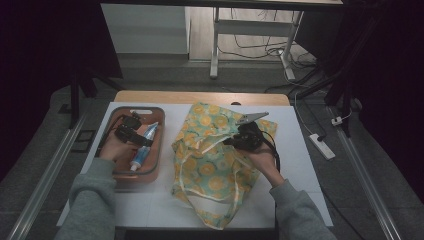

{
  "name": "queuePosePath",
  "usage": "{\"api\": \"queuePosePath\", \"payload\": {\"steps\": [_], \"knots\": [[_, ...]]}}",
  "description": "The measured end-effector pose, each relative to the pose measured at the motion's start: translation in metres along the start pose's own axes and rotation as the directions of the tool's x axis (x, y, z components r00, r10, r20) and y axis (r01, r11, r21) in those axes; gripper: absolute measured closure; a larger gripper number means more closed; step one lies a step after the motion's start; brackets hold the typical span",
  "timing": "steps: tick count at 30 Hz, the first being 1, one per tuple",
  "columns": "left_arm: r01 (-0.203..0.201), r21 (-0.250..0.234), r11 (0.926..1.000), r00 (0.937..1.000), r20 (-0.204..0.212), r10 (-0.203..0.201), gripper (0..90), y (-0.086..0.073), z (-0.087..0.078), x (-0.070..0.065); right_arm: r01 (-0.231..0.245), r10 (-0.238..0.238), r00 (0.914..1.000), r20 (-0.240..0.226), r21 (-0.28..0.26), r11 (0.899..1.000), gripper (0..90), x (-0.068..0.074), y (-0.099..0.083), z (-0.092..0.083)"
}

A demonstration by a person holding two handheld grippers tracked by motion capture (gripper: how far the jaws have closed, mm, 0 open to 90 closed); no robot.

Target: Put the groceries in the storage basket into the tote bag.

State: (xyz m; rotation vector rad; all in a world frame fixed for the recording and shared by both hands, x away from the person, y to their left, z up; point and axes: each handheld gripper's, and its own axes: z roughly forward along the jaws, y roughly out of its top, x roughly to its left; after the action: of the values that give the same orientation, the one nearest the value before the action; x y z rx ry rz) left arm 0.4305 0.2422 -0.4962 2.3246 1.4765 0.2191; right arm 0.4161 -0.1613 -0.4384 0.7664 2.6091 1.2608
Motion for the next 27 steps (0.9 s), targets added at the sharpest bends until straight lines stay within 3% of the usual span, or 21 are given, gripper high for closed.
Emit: {"api": "queuePosePath", "payload": {"steps": [5,8,11,13,15,17,20,25,27], "knots": [[0.011,0.04,0.9991,0.9997,0.021,-0.012,20.9,-0.001,0.008,0.002,-0.001,0.001,1.0,0.002,0.002,1.0,87.9,0.0,-0.001,-0.001],[0.012,0.058,0.9982,0.9993,0.034,-0.014,27.8,-0.001,0.01,0.003,-0.002,0.002,1.0,0.006,-0.003,1.0,87.9,-0.001,-0.001,-0.002],[0.017,0.076,0.997,0.9953,0.094,-0.024,37.3,-0.002,0.011,0.006,-0.005,0.005,1.0,0.007,-0.004,1.0,87.9,-0.002,-0.001,-0.002],[0.034,0.072,0.9968,0.9938,0.104,-0.041,41.4,-0.003,0.011,0.007,-0.008,0.008,0.9999,0.007,-0.002,1.0,87.9,-0.002,-0.002,-0.002],[0.061,0.069,0.9957,0.9875,0.141,-0.071,48.9,-0.005,0.01,0.01,-0.006,0.006,0.9999,0.008,-0.001,1.0,87.9,-0.002,-0.002,-0.002],[0.097,0.068,0.993,0.9723,0.207,-0.109,55.2,-0.006,0.01,0.016,-0.006,0.006,0.9999,0.008,-0.001,1.0,87.9,-0.002,-0.002,-0.002],[0.107,0.067,0.992,0.9602,0.252,-0.121,63.7,-0.008,0.01,0.019,-0.005,0.005,0.9999,0.01,-0.001,1.0,87.9,-0.002,-0.002,-0.002],[0.11,0.063,0.9919,0.9549,0.27,-0.123,70.9,-0.008,0.007,0.02,-0.004,0.004,0.9999,0.013,0.002,1.0,87.9,-0.002,-0.003,0.0],[0.106,0.06,0.9925,0.9576,0.263,-0.119,72.5,-0.009,0.005,0.02,-0.003,0.003,0.9999,0.015,0.003,1.0,87.9,-0.003,-0.003,0.0]]}}
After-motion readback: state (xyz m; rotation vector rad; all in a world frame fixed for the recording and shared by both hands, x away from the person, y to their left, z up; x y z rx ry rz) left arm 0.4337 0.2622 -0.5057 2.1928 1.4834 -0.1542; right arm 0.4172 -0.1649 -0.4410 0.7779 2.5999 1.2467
